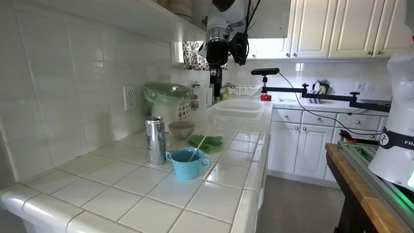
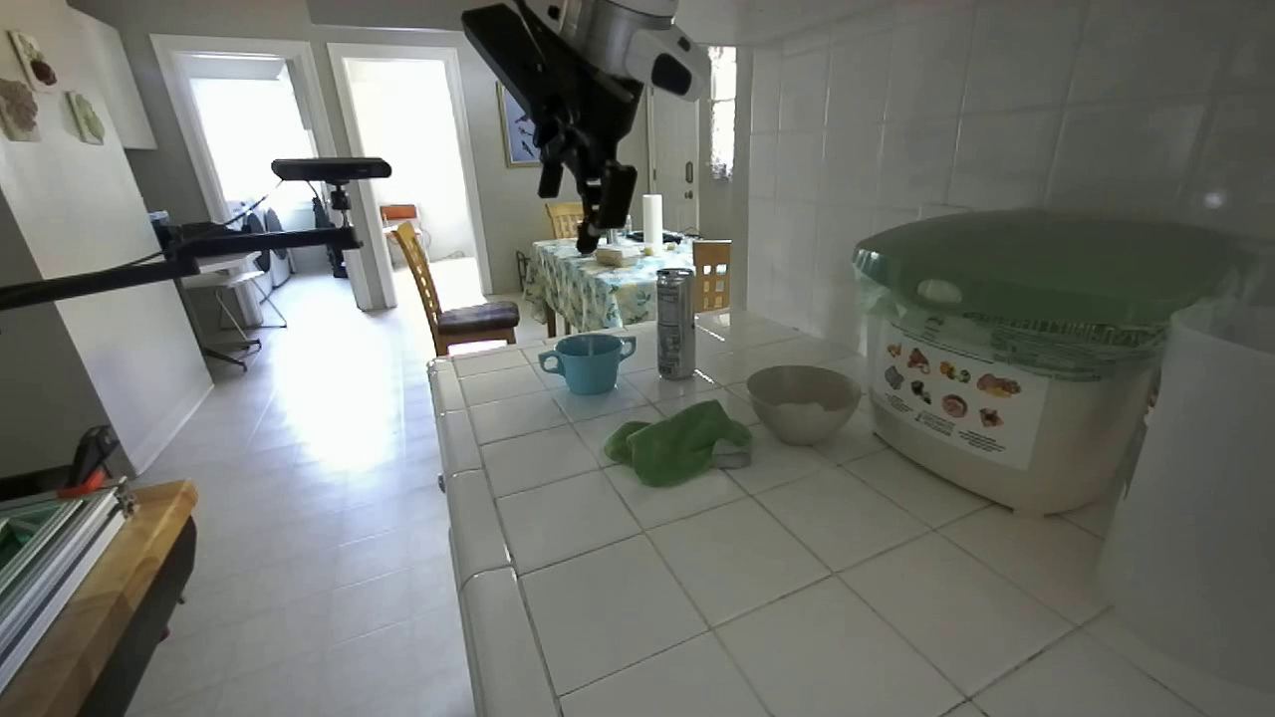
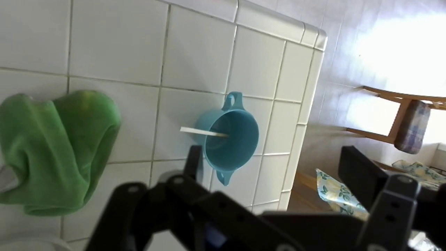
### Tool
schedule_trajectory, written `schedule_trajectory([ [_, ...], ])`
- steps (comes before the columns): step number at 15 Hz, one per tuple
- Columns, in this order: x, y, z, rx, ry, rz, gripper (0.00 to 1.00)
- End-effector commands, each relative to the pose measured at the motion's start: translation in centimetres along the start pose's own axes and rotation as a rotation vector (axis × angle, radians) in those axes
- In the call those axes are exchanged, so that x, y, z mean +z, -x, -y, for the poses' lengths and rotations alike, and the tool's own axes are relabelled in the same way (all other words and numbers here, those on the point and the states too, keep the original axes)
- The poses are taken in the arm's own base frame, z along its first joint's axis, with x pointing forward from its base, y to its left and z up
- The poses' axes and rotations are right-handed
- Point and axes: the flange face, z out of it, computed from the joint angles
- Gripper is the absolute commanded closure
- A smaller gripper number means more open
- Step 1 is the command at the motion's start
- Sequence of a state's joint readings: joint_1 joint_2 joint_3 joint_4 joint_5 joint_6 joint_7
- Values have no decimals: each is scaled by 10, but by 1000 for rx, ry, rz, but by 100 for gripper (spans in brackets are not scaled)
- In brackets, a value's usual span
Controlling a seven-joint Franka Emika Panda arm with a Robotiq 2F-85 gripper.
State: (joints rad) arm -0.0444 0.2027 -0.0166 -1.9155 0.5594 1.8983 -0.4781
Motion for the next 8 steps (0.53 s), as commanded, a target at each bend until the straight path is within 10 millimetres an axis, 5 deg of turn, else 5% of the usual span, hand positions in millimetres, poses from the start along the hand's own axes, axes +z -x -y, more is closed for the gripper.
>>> schedule_trajectory([
  [1,3,-2,-4,28,33,-21,0],
  [8,52,-7,-14,40,24,-5,0],
])
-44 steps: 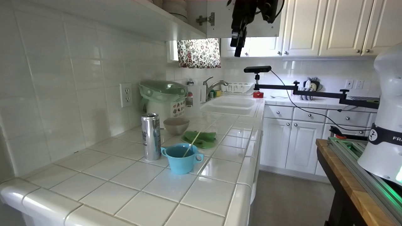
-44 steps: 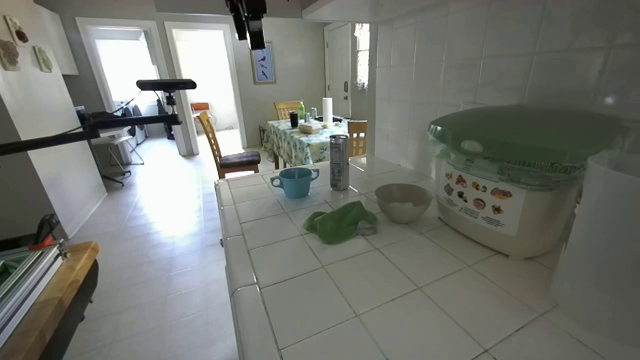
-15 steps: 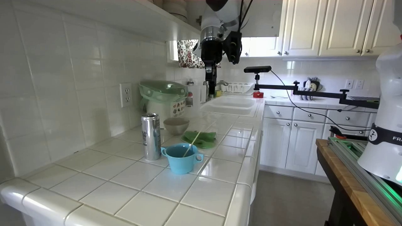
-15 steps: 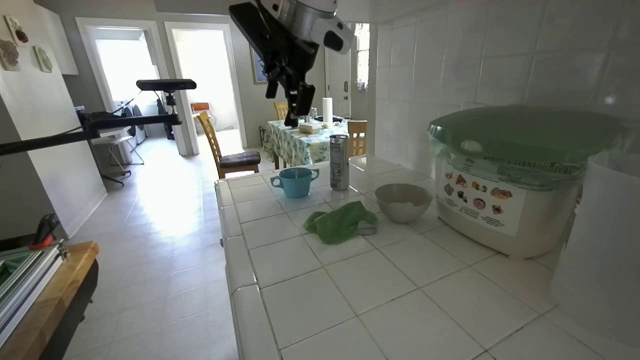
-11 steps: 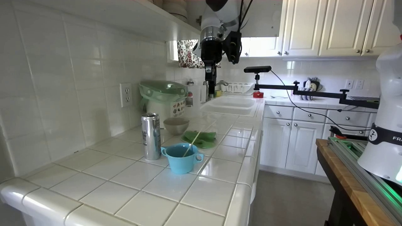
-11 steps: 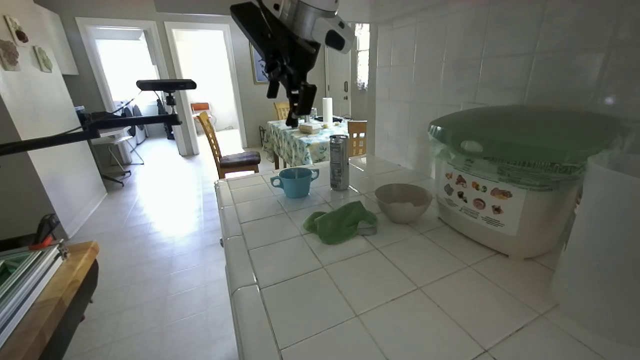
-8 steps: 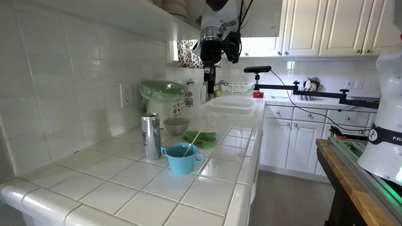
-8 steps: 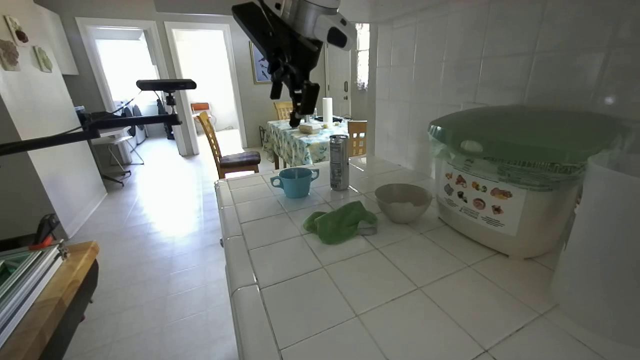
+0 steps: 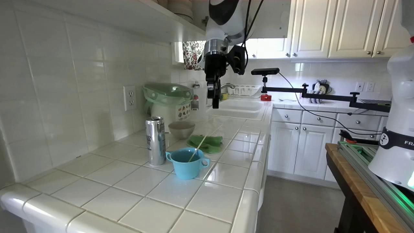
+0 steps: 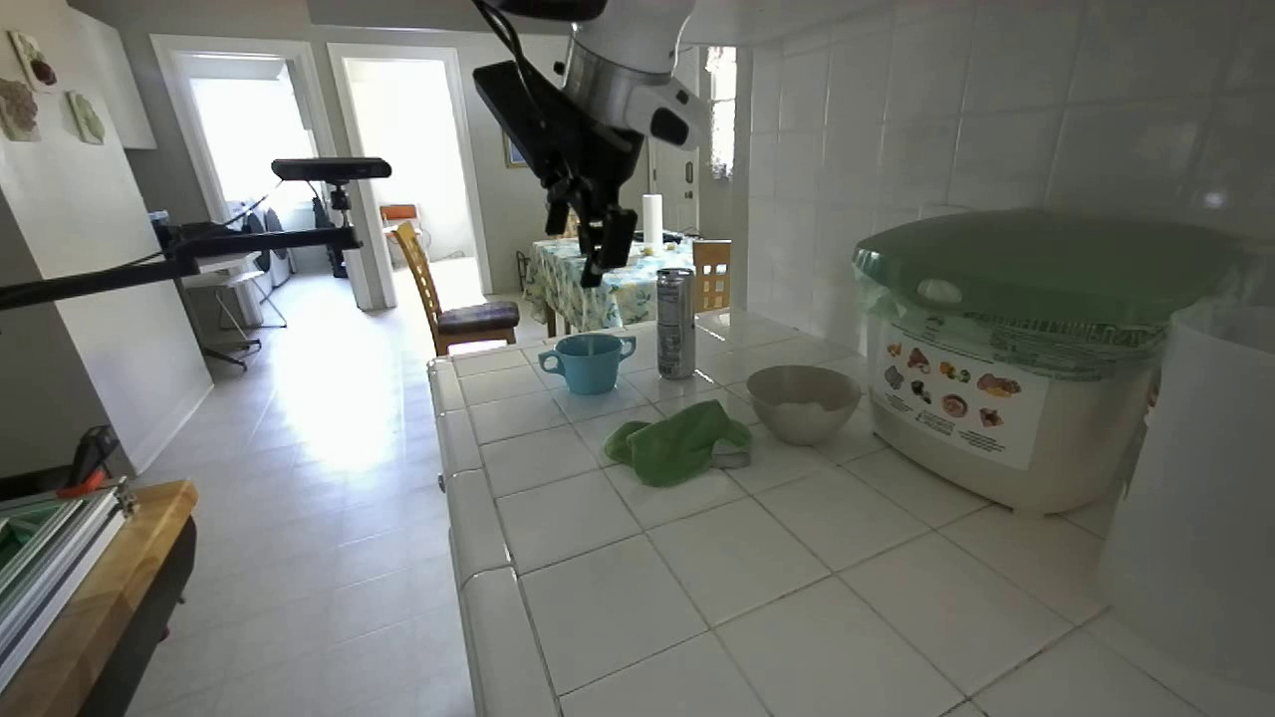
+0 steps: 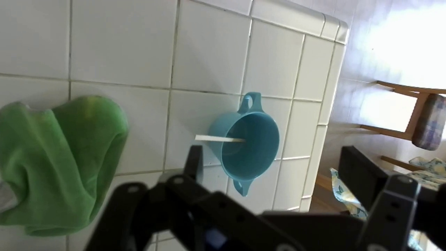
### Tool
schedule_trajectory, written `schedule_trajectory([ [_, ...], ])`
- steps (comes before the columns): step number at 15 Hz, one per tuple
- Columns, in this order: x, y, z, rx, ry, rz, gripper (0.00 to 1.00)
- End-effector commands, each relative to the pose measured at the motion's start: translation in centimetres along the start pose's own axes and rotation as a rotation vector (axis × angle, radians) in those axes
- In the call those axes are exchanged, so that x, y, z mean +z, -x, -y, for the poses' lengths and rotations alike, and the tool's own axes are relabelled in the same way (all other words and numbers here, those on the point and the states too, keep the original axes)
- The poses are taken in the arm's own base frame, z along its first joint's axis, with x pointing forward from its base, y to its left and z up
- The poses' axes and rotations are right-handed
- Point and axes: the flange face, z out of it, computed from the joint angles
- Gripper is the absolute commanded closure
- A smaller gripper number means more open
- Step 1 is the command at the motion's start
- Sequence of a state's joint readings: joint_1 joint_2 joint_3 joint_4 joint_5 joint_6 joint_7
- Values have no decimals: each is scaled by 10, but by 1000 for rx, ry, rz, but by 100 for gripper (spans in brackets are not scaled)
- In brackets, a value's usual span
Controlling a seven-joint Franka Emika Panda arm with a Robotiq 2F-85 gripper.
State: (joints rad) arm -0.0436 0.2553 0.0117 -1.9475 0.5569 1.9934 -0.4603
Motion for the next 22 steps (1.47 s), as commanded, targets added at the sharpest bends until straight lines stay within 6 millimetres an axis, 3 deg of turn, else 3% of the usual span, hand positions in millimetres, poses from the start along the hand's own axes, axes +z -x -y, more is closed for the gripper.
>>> schedule_trajectory([
  [1,20,-1,-3,7,9,-4,0],
  [6,40,-8,-36,67,17,-8,0],
  [11,46,-16,-64,55,-29,11,0],
  [17,42,-39,-64,-83,-104,28,0],
  [22,54,-59,-61,-156,-136,69,0],
])
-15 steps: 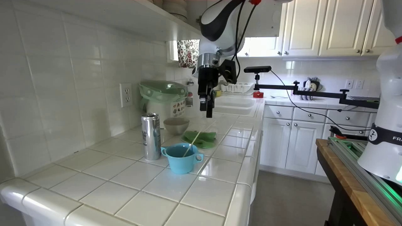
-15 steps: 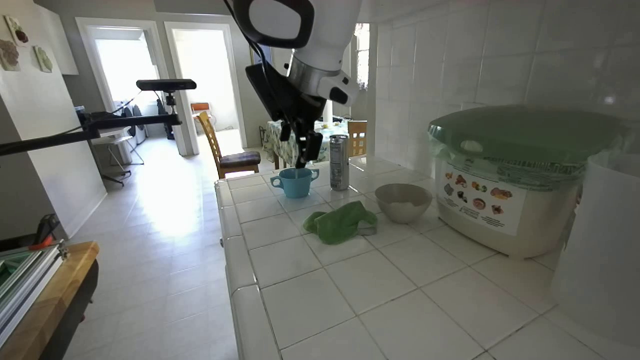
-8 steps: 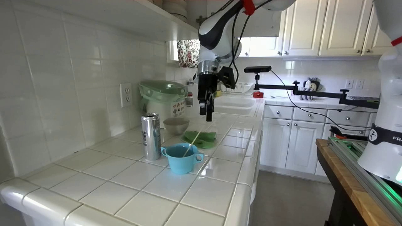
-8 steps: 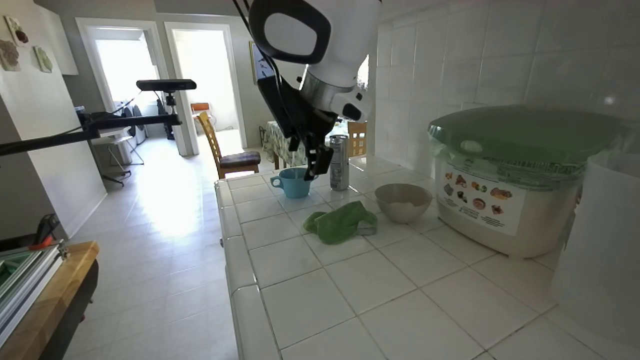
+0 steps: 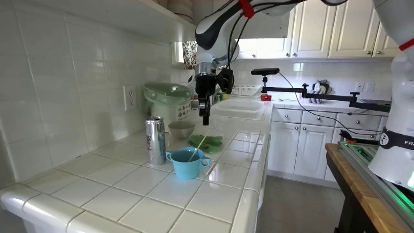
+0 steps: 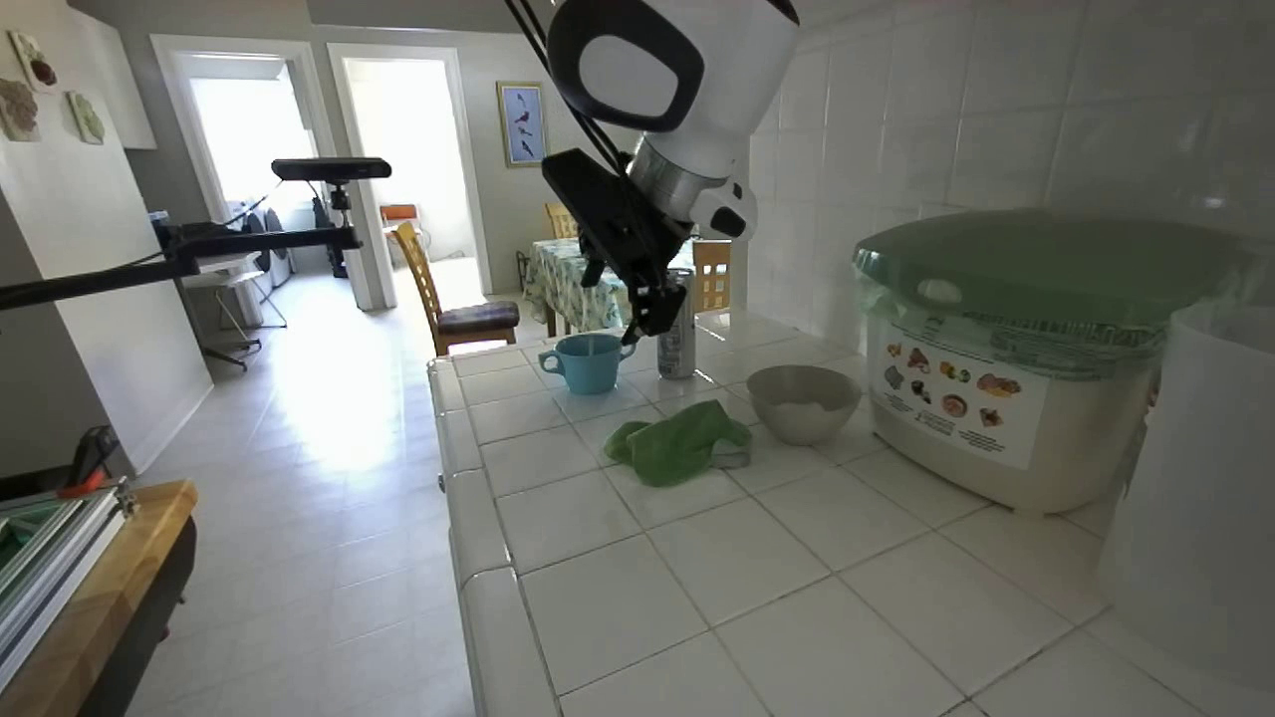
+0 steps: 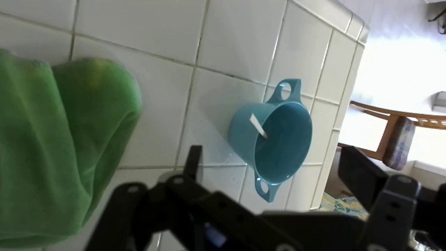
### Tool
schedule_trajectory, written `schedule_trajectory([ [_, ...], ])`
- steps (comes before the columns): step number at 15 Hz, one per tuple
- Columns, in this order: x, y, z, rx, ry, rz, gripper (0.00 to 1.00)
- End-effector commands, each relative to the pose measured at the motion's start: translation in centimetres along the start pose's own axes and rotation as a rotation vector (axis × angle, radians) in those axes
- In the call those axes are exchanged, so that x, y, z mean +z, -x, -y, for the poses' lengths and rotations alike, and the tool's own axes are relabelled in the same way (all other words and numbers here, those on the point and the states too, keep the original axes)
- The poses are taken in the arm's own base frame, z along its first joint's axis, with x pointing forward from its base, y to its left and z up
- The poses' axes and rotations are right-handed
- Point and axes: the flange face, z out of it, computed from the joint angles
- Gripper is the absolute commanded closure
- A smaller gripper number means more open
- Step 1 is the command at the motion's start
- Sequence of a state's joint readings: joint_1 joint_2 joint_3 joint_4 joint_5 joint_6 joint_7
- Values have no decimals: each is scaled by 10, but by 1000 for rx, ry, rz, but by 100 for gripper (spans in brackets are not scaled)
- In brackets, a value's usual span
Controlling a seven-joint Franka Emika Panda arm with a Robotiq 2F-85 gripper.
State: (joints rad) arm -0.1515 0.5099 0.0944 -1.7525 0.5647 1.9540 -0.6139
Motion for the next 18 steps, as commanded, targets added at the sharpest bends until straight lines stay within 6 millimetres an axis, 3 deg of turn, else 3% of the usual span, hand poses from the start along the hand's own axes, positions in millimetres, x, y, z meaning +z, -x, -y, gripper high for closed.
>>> schedule_trajectory([
  [1,8,-17,-5,-62,-59,25,0],
  [12,45,-31,36,122,25,-51,0],
  [18,52,-20,28,181,46,-87,0],
])
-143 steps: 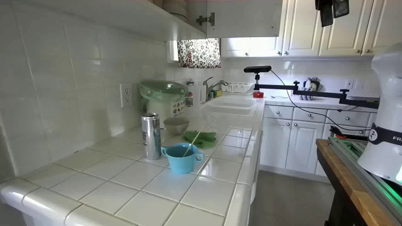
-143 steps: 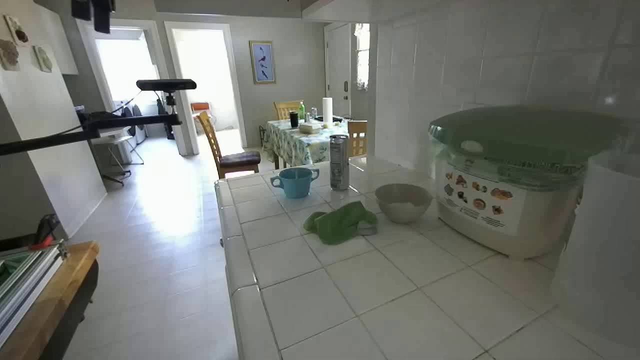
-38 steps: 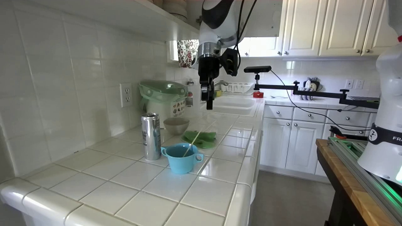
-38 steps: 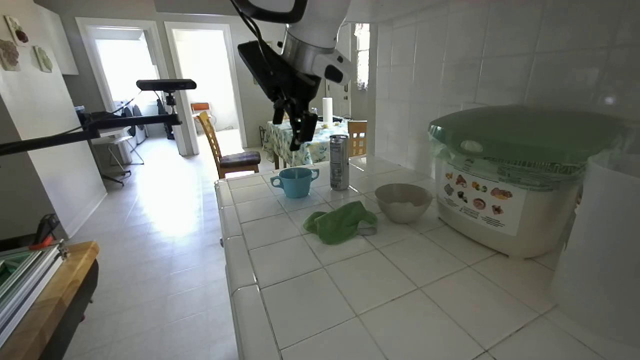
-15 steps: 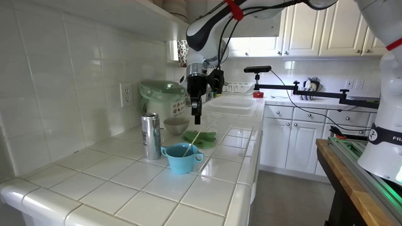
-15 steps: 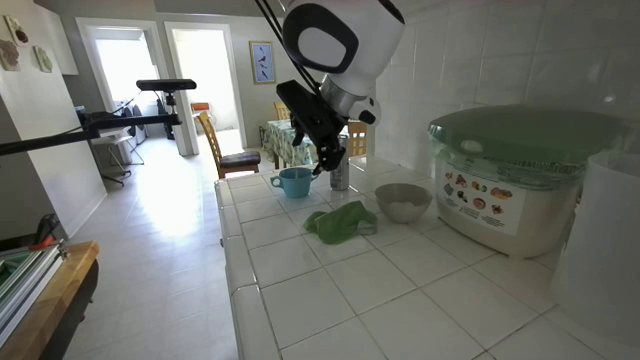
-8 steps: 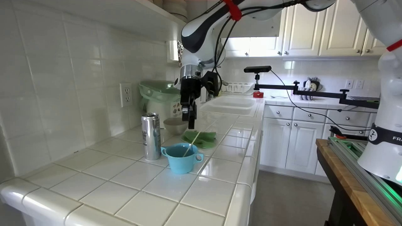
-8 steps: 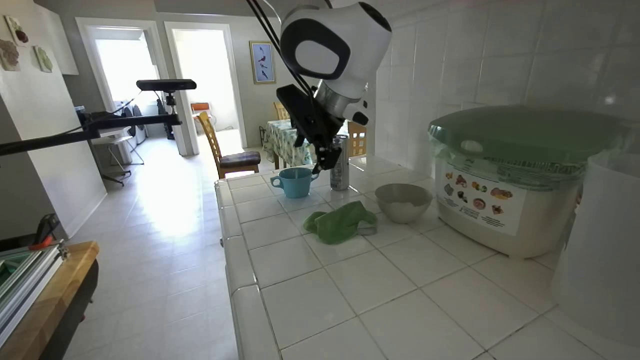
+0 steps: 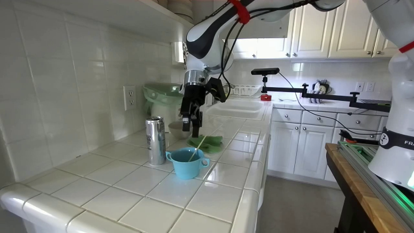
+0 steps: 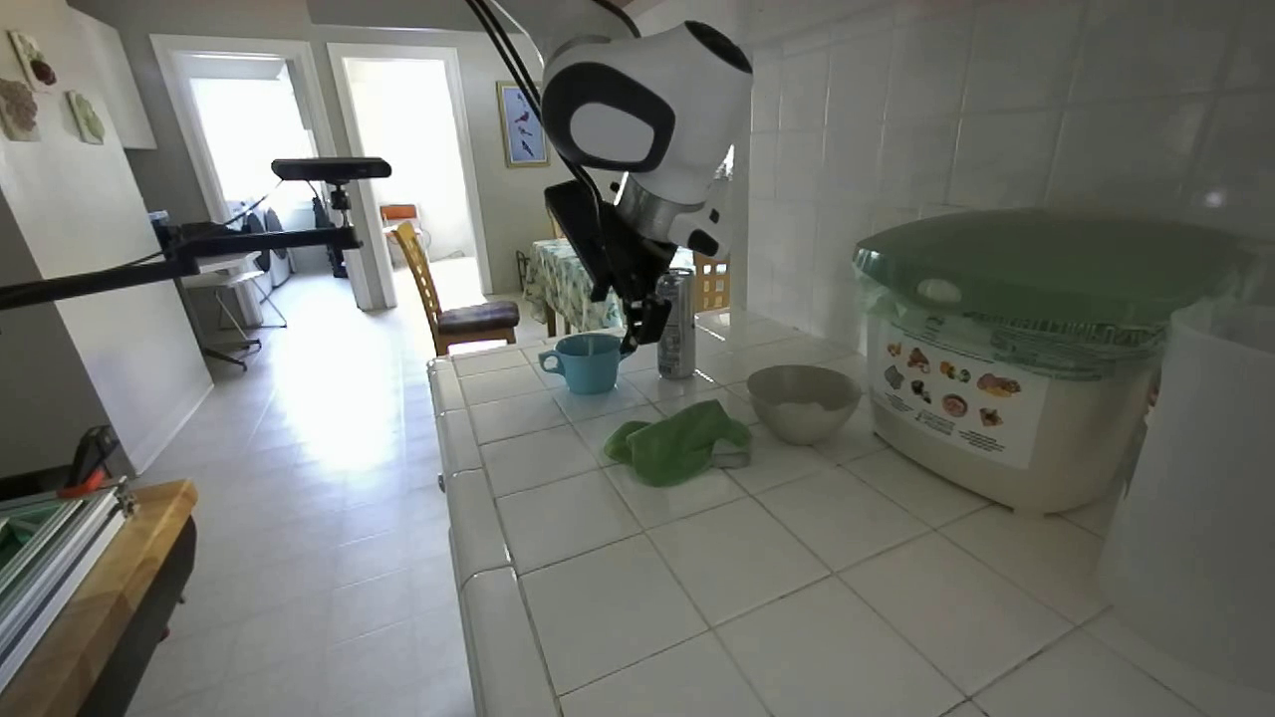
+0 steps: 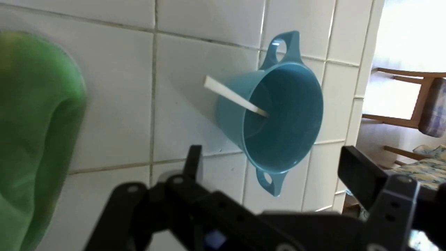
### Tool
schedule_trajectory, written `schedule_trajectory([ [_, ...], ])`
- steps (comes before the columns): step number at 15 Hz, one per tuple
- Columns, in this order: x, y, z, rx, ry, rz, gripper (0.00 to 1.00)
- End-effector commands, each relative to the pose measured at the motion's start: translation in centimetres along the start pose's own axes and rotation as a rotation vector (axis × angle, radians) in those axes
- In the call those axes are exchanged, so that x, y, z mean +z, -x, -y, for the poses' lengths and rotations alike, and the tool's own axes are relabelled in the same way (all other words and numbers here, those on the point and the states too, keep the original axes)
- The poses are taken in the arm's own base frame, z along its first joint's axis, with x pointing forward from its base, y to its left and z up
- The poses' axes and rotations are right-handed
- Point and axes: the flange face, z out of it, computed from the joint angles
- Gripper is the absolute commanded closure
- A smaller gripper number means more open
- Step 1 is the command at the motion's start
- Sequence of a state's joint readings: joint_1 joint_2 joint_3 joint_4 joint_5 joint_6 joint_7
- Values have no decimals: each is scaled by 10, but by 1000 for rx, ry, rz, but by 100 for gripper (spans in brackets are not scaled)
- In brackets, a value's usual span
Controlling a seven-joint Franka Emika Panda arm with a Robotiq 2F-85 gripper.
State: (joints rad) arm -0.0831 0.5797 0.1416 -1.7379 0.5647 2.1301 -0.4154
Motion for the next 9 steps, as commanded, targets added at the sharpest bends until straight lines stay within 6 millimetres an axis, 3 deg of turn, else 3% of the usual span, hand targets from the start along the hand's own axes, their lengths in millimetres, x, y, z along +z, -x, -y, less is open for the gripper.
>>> schedule_trajectory([
  [1,-1,16,-2,57,-4,-29,0],
  [5,5,30,6,68,-15,-20,0],
  [9,-1,40,11,72,-4,-26,0],
])
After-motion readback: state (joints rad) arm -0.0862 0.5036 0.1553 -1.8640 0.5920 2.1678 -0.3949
